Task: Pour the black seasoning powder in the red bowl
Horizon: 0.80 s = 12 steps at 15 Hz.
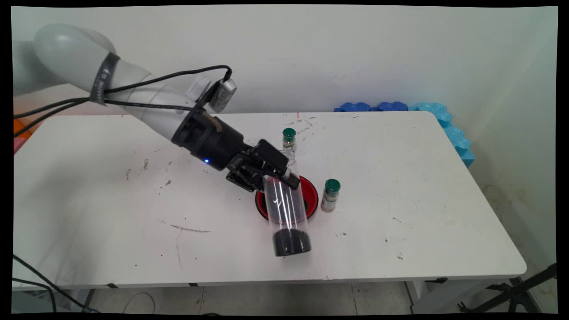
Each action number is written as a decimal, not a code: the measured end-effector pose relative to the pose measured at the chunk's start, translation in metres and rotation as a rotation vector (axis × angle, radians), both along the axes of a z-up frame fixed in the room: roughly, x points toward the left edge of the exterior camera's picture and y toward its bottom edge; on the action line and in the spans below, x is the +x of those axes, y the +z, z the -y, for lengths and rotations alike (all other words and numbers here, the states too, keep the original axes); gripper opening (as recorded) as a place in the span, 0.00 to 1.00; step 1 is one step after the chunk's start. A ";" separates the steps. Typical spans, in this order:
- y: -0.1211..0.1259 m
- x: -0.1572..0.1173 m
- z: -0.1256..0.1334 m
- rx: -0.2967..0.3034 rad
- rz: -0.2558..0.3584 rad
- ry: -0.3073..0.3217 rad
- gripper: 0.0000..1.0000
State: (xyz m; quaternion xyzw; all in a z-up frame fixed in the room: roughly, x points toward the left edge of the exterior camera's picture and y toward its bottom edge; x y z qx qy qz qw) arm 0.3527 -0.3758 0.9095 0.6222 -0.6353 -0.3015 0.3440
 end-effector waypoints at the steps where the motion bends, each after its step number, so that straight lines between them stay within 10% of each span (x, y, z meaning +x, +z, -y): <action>1: -0.002 -0.001 0.003 0.037 -0.009 0.027 0.00; 12: -0.013 -0.006 0.018 0.346 -0.080 0.238 0.00</action>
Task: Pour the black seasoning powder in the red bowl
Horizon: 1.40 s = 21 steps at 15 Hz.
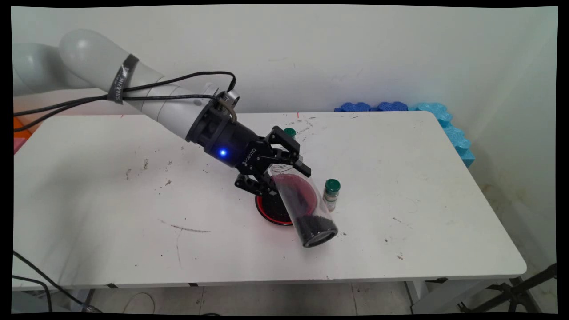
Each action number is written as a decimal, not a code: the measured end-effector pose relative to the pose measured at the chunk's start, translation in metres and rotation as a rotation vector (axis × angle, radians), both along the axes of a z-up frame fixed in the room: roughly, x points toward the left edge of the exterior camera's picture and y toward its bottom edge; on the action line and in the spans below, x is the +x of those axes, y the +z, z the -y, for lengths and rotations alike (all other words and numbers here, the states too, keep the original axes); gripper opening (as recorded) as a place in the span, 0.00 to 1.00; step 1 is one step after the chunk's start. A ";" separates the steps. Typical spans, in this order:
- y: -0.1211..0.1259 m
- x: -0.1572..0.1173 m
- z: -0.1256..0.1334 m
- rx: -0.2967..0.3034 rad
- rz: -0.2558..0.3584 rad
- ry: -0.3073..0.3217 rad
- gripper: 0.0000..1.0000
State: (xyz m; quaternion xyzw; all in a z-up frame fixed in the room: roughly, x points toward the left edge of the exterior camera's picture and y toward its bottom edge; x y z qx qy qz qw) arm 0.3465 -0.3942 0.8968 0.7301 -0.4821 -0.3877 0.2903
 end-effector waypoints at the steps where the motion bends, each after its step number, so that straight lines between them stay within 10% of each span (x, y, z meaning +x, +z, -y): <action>1: -0.001 0.000 0.000 0.023 -0.004 0.013 0.00; 21: -0.011 0.001 0.007 0.554 -0.152 0.291 0.00</action>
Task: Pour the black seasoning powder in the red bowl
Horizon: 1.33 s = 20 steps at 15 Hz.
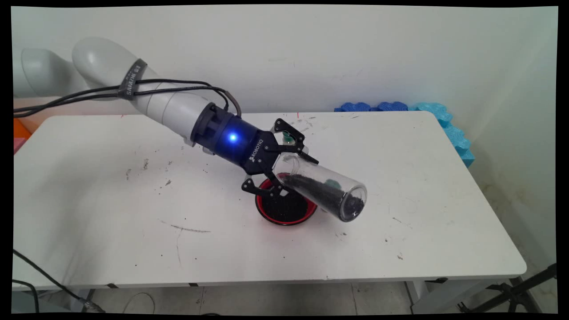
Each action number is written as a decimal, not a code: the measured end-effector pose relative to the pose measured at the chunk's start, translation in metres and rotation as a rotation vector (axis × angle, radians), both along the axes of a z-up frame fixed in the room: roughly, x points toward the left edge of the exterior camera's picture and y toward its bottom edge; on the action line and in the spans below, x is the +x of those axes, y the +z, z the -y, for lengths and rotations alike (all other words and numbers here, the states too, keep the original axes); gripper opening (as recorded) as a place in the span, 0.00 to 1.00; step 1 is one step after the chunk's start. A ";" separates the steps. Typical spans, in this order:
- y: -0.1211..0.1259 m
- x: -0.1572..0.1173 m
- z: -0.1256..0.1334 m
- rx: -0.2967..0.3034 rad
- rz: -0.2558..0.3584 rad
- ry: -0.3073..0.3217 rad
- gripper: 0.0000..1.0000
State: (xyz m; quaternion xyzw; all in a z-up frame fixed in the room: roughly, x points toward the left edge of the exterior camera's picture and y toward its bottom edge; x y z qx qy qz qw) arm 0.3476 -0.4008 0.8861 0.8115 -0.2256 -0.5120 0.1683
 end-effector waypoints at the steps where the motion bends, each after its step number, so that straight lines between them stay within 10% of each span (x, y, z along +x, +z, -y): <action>1: -0.001 0.000 0.000 0.018 -0.006 0.008 0.00; 20: -0.005 0.001 0.015 0.214 -0.138 0.109 0.00</action>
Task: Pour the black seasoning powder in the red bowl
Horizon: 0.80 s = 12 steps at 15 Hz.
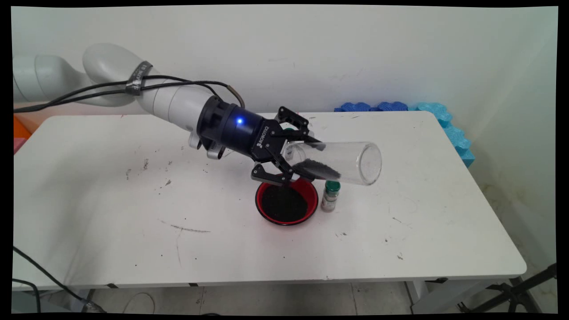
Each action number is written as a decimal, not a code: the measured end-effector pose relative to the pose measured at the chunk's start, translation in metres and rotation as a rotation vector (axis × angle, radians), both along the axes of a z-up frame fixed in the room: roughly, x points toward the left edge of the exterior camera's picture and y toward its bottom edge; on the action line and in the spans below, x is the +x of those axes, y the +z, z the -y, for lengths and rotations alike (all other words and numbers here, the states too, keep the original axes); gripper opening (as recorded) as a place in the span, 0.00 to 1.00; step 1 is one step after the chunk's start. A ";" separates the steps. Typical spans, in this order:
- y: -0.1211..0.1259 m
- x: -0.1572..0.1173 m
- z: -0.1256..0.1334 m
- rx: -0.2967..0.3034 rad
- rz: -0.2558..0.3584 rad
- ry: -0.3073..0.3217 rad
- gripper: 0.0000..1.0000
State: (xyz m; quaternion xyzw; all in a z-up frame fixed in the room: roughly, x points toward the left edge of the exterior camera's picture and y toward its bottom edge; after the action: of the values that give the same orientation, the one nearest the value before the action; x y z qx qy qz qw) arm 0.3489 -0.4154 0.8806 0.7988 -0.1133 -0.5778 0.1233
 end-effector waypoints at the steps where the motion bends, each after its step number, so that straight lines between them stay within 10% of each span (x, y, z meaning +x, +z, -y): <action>1: 0.000 0.000 0.001 0.009 -0.009 0.004 0.00; 12: -0.006 -0.002 0.008 0.084 -0.080 0.042 0.00</action>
State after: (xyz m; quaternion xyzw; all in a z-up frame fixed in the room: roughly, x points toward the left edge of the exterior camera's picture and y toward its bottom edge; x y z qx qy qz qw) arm 0.3470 -0.4238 0.8744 0.7819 -0.0671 -0.6107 0.1062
